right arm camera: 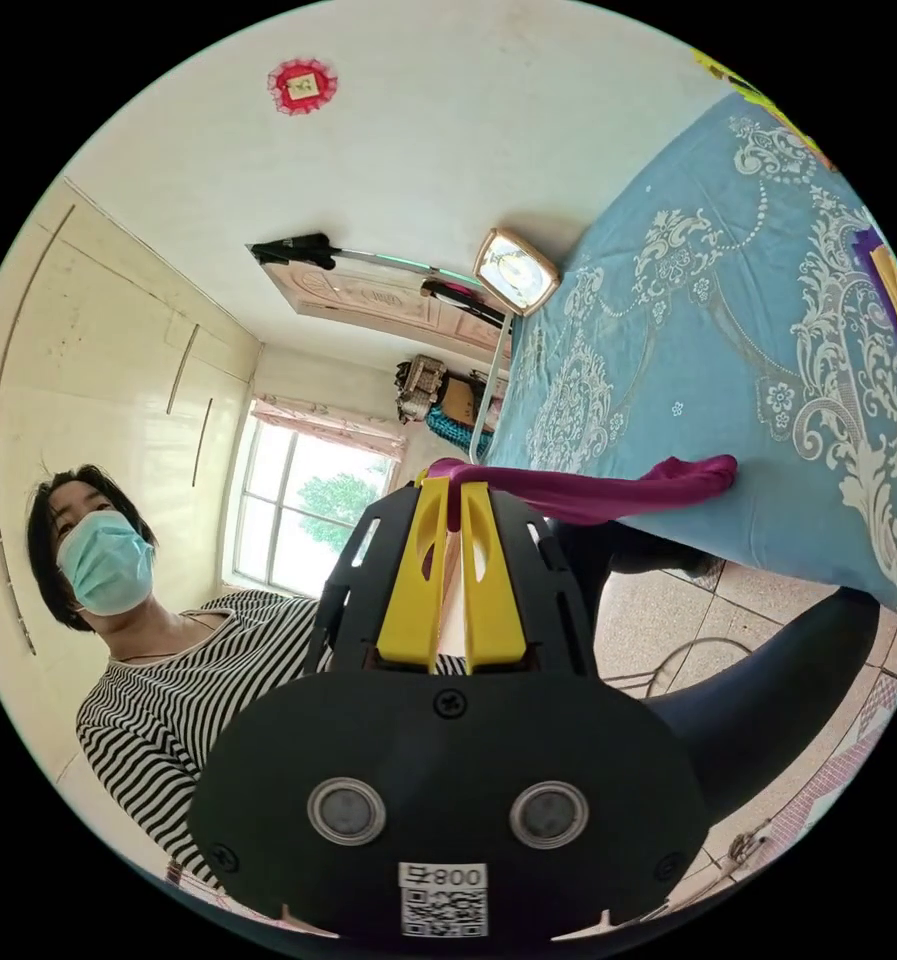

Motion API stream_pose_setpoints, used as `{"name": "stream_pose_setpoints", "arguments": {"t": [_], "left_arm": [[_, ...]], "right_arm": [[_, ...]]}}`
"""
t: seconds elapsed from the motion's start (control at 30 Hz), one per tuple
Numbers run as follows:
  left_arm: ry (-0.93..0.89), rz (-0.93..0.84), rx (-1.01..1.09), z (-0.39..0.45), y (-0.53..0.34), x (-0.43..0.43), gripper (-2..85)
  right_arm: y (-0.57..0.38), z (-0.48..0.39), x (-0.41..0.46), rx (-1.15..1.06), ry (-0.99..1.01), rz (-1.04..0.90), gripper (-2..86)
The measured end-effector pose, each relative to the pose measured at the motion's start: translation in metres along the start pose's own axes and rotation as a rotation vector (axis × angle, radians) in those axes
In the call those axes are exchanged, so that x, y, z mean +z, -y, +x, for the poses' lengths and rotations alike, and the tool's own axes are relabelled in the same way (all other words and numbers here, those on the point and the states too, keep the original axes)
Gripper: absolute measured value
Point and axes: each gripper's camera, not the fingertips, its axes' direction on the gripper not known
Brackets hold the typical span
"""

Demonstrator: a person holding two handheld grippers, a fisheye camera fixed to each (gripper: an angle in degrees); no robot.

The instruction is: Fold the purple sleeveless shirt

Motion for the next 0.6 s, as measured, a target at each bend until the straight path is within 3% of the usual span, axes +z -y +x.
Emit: {"name": "stream_pose_setpoints", "arguments": {"t": [0.33, 0.6], "left_arm": [[0.036, -0.201, 0.003, -0.023, 0.048, 0.166, 2.4], [0.065, -0.275, 0.097, -0.047, 0.191, 0.361, 2.3]], "right_arm": [[0.007, 0.011, -0.193, 0.023, -0.022, 0.208, 1.7], [0.168, 0.032, -0.34, -0.03, -0.13, 0.243, 1.7]]}}
